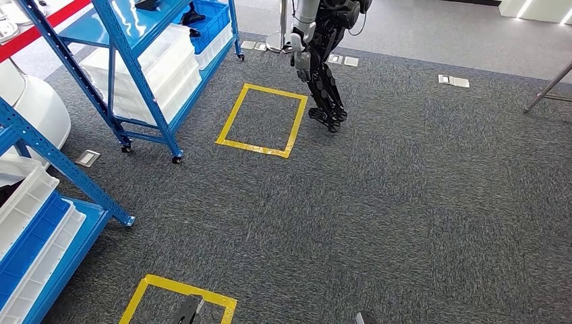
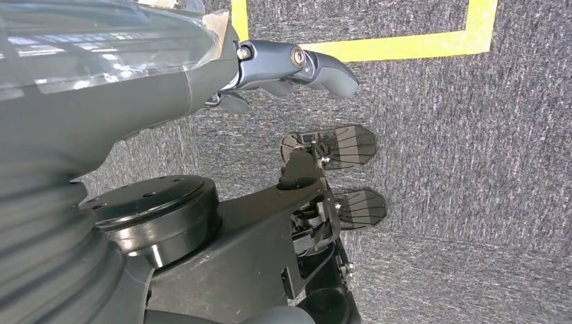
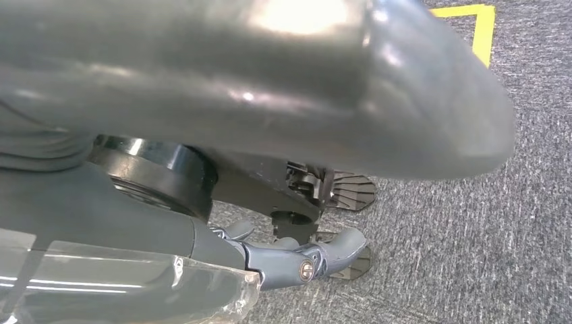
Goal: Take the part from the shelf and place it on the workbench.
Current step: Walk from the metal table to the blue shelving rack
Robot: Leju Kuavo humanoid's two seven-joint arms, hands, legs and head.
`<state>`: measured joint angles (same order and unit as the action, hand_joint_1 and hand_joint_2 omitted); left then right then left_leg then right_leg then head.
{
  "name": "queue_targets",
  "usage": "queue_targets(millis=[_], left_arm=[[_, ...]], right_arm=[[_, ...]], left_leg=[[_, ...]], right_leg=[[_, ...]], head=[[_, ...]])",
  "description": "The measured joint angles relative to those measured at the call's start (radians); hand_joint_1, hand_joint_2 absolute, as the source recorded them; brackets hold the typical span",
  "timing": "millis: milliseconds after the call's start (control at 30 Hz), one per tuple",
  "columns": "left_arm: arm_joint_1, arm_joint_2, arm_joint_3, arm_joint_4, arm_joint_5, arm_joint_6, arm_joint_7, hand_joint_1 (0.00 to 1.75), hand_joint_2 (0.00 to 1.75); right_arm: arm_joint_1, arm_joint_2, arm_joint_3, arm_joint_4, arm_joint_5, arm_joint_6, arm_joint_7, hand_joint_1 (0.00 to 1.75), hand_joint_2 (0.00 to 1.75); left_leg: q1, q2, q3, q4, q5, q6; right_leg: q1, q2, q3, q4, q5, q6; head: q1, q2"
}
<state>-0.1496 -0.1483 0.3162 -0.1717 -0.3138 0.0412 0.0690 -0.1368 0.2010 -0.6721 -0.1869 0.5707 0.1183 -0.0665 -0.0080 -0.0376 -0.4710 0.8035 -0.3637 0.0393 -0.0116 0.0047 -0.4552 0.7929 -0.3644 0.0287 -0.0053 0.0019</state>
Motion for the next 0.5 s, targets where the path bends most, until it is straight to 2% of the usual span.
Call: queue_targets(millis=[500], left_arm=[[0.000, 0.001, 0.000, 0.000, 0.019, 0.005, 0.001, 0.00, 1.75]], right_arm=[[-0.014, 0.005, 0.017, 0.000, 0.002, -0.003, 0.015, 0.00, 0.00]], left_leg=[[0.000, 0.000, 0.000, 0.000, 0.000, 0.000]], right_leg=[[0.000, 0.000, 0.000, 0.000, 0.000, 0.000]], head=[[0.000, 0.000]])
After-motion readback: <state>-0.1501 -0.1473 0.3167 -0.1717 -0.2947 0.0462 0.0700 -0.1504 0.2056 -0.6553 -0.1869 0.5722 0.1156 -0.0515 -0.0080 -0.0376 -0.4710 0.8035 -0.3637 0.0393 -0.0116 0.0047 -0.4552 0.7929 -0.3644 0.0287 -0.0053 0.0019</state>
